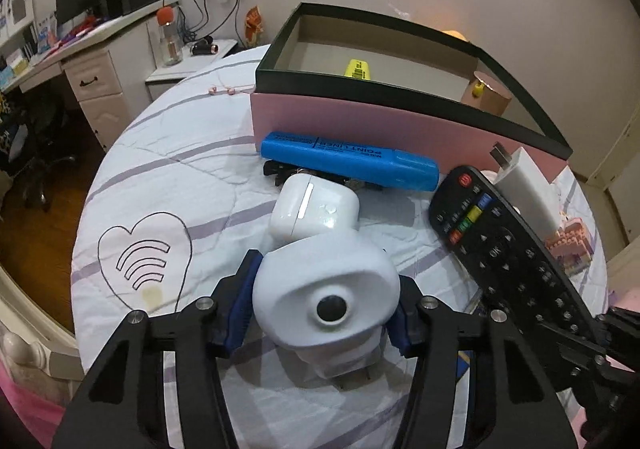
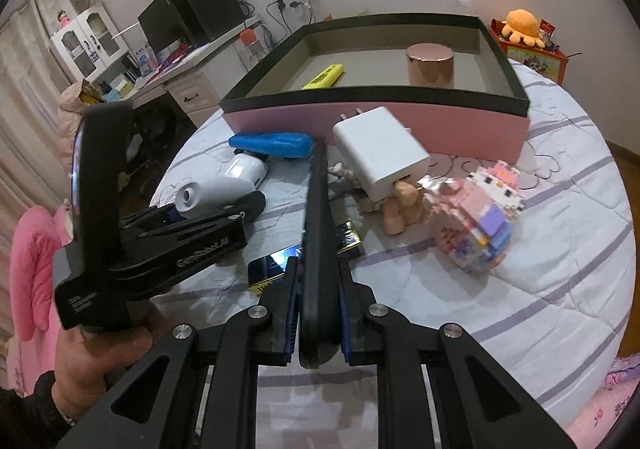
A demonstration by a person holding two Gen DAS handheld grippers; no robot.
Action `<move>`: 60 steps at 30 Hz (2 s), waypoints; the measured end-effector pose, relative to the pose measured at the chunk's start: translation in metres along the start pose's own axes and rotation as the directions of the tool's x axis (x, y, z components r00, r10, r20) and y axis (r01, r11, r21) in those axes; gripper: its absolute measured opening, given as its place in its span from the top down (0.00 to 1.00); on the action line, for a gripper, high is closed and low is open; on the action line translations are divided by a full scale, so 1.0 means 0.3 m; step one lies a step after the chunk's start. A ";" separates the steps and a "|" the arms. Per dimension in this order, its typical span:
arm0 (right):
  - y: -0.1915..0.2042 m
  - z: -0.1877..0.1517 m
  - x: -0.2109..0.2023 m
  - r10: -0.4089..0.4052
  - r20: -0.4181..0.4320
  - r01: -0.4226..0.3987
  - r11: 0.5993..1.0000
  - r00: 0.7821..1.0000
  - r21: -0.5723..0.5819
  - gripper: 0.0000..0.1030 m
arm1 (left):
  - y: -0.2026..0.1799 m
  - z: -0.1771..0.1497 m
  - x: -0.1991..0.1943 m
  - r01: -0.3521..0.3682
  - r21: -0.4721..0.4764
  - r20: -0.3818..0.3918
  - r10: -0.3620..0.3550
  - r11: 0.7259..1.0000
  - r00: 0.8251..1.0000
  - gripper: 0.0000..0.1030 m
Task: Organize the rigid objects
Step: 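Grasp the black remote with the right tool while the left tool grasps the white device, then carry the remote and white device into the pink box and release both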
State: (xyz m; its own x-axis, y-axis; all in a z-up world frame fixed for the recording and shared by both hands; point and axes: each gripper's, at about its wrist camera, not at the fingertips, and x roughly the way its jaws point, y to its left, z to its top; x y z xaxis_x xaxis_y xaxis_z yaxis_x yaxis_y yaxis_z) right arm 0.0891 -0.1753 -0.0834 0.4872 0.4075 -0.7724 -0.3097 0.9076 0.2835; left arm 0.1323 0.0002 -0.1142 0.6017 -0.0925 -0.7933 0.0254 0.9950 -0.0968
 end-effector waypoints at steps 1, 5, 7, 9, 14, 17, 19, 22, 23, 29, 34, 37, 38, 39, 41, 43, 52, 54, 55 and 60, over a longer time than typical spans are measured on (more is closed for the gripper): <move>0.005 0.000 0.006 0.002 -0.003 -0.002 1.000 1.000 -0.001 0.85 | 0.000 -0.004 -0.005 0.004 0.000 0.000 -0.004 1.000 1.000 0.46; 0.010 0.006 0.008 0.004 -0.003 -0.004 1.000 1.000 0.004 0.85 | 0.010 -0.020 -0.031 0.035 -0.010 -0.004 -0.035 0.999 0.999 0.46; 0.006 0.006 0.000 0.009 0.002 -0.009 1.000 1.000 0.011 0.85 | 0.017 -0.013 -0.039 0.043 -0.010 -0.007 -0.043 0.999 0.999 0.46; -0.004 0.006 -0.012 0.036 0.009 -0.036 0.999 0.999 0.035 0.85 | 0.026 -0.018 -0.061 0.049 -0.012 -0.002 -0.049 0.999 0.999 0.46; -0.004 0.006 -0.033 0.054 0.026 -0.055 0.997 0.998 0.054 0.86 | 0.029 -0.017 -0.115 0.056 -0.008 0.018 -0.056 0.998 0.998 0.46; 0.005 0.009 -0.052 0.062 0.041 -0.064 0.996 0.997 0.056 0.86 | 0.024 -0.012 -0.145 0.063 -0.001 0.036 -0.063 0.998 0.997 0.46; 0.013 0.011 -0.064 0.063 0.052 -0.066 0.996 0.997 0.056 0.86 | 0.020 -0.005 -0.163 0.068 0.004 0.049 -0.068 0.998 0.997 0.46; 0.026 0.011 -0.072 0.056 0.064 -0.060 0.997 0.996 0.054 0.86 | 0.013 0.001 -0.175 0.070 0.009 0.058 -0.071 0.997 0.996 0.46; 0.028 0.009 -0.075 0.053 0.068 -0.057 0.997 0.996 0.056 0.86 | 0.011 0.003 -0.179 0.071 0.011 0.060 -0.072 0.997 0.996 0.46; 0.050 0.021 -0.119 0.049 0.110 -0.054 0.997 0.993 0.045 0.86 | -0.002 0.034 -0.220 0.073 0.028 0.090 -0.075 0.997 0.993 0.46; 0.068 0.090 -0.175 0.035 0.166 -0.039 0.999 0.985 0.017 0.86 | -0.030 0.117 -0.264 0.073 0.056 0.135 -0.080 0.996 0.988 0.46; 0.058 0.161 -0.197 0.013 0.198 -0.014 1.000 0.980 0.003 0.86 | -0.052 0.199 -0.275 0.075 0.077 0.159 -0.086 0.994 0.983 0.46; 0.050 0.188 -0.203 0.003 0.209 -0.003 1.000 0.978 -0.001 0.86 | -0.056 0.220 -0.273 0.078 0.078 0.162 -0.090 0.994 0.983 0.46; 0.044 0.211 -0.208 -0.006 0.219 0.007 1.000 0.976 -0.003 0.86 | -0.063 0.254 -0.272 0.075 0.083 0.172 -0.089 0.994 0.981 0.46; 0.024 0.271 -0.217 -0.026 0.243 0.028 1.000 0.970 -0.004 0.86 | -0.077 0.323 -0.259 0.073 0.094 0.183 -0.089 0.993 0.979 0.46; 0.000 0.327 -0.215 -0.053 0.256 0.056 0.998 0.965 -0.002 0.86 | -0.088 0.392 -0.231 0.083 0.095 0.181 -0.099 0.992 0.979 0.46; -0.160 0.562 -0.067 -0.190 0.225 0.185 0.982 0.956 0.041 0.86 | -0.174 0.640 0.011 0.085 0.112 0.117 -0.098 0.990 0.988 0.46; -0.196 0.585 -0.024 -0.206 0.206 0.199 0.978 0.957 0.055 0.86 | -0.193 0.668 0.085 0.086 0.116 0.087 -0.097 0.990 0.991 0.46; -0.213 0.596 0.001 -0.219 0.196 0.211 0.976 0.956 0.060 0.86 | -0.199 0.675 0.112 0.085 0.118 0.076 -0.094 0.989 0.993 0.46; -0.273 0.622 0.098 -0.241 0.140 0.231 0.970 0.960 0.079 0.86 | -0.211 0.673 0.239 0.086 0.112 0.009 -0.088 0.990 0.996 0.46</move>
State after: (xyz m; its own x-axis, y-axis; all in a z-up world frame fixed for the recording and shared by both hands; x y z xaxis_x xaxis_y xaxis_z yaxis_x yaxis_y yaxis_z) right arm 0.2812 -0.2188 -0.0233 0.6570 0.1871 -0.7303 -0.1227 0.9823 0.1412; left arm 0.3350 -0.0617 -0.0436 0.6047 -0.1793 -0.7760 0.1666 0.9813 -0.0969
